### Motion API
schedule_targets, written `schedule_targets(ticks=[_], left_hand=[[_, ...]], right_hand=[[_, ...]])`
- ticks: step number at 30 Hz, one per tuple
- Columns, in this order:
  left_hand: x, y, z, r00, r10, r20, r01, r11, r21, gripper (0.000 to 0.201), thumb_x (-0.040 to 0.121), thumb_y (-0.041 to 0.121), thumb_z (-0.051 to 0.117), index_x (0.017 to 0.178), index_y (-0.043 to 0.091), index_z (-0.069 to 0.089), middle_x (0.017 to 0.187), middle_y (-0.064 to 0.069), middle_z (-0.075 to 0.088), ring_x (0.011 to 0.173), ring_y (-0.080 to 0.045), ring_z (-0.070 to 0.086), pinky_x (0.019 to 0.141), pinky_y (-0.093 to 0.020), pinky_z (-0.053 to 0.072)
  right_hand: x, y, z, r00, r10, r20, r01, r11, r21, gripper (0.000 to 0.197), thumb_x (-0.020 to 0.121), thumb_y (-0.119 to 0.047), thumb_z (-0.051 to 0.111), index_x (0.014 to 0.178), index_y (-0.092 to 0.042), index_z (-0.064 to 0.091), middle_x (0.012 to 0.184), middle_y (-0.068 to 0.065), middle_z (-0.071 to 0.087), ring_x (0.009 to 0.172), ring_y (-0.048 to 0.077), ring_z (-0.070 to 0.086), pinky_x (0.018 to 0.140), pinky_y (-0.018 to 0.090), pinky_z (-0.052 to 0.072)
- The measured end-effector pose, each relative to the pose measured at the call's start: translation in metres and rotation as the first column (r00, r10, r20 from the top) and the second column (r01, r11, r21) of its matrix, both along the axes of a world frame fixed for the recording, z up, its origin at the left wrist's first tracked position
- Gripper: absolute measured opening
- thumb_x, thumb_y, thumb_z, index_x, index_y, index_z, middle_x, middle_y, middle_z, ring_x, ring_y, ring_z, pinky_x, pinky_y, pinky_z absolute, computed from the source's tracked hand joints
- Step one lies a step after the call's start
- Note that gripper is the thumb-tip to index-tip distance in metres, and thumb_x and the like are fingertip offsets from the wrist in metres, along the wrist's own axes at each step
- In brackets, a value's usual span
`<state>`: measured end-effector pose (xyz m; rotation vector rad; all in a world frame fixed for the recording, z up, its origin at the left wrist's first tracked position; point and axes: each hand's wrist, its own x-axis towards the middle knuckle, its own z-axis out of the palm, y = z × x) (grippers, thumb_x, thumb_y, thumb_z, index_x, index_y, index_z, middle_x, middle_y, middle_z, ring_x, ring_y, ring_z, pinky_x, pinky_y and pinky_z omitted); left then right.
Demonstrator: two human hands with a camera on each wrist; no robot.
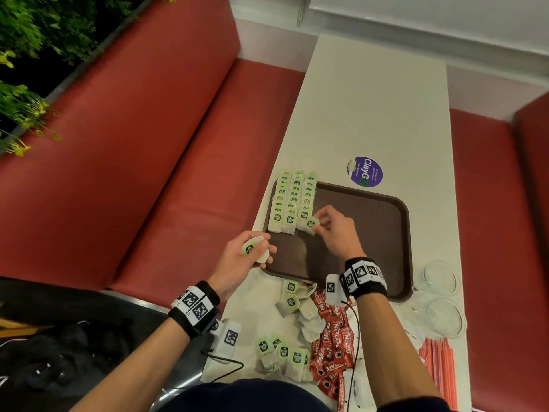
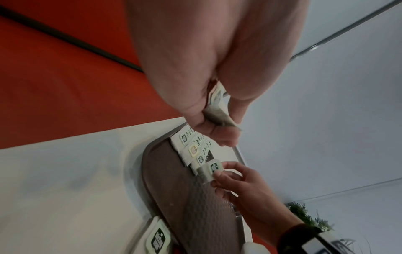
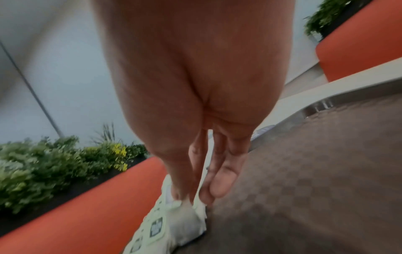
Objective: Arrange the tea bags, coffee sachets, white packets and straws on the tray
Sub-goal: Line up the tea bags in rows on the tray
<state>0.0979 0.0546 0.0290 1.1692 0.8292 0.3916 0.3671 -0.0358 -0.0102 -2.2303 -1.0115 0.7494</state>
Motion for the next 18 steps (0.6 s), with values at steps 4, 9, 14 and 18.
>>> schedule_targets(ticks=[4, 9, 14, 18], left_hand=[[-0.001, 0.002, -0.004, 1.000, 0.010, 0.001, -0.010, 1.000, -0.025, 0.025, 0.106, 0.013, 0.066, 0.130, 0.005, 0.065, 0.111, -0.019, 0.078, 0.090, -0.026, 0.072, 0.077, -0.030, 0.060], [-0.002, 0.005, -0.005, 1.000, 0.014, 0.002, -0.014, 1.000, -0.024, 0.029, 0.105, 0.012, 0.067, 0.133, 0.007, 0.063, 0.116, -0.017, 0.079, 0.097, -0.027, 0.075, 0.086, -0.031, 0.062], [-0.005, 0.008, -0.010, 1.000, 0.003, 0.001, -0.003, 0.999, -0.049, 0.032, 0.106, 0.001, 0.062, 0.137, 0.007, 0.059, 0.121, -0.016, 0.078, 0.106, -0.032, 0.076, 0.099, -0.040, 0.061], [-0.006, 0.008, -0.008, 1.000, -0.016, -0.002, 0.016, 0.998, -0.058, 0.035, 0.106, -0.004, 0.060, 0.138, 0.008, 0.058, 0.122, -0.017, 0.077, 0.111, -0.034, 0.076, 0.103, -0.042, 0.060]], right_hand=[[-0.002, 0.011, -0.014, 0.995, 0.104, -0.010, -0.105, 0.989, -0.105, 0.019, 0.100, -0.020, 0.078, 0.112, -0.024, 0.063, 0.100, -0.003, 0.070, 0.104, 0.022, 0.064, 0.091, 0.036, 0.051], [-0.005, 0.020, -0.021, 1.000, 0.013, 0.018, -0.012, 0.997, -0.077, 0.015, 0.102, -0.016, 0.074, 0.112, -0.019, 0.063, 0.093, -0.003, 0.068, 0.100, 0.022, 0.062, 0.085, 0.030, 0.042], [-0.008, 0.027, -0.030, 0.997, -0.058, 0.047, 0.061, 0.997, -0.056, 0.016, 0.101, -0.018, 0.073, 0.110, -0.020, 0.060, 0.095, 0.002, 0.071, 0.095, 0.024, 0.065, 0.084, 0.035, 0.052], [-0.018, 0.027, -0.031, 0.987, -0.088, 0.136, 0.091, 0.996, -0.020, 0.024, 0.098, -0.019, 0.076, 0.111, -0.022, 0.056, 0.096, -0.001, 0.065, 0.093, 0.025, 0.065, 0.084, 0.040, 0.056]])
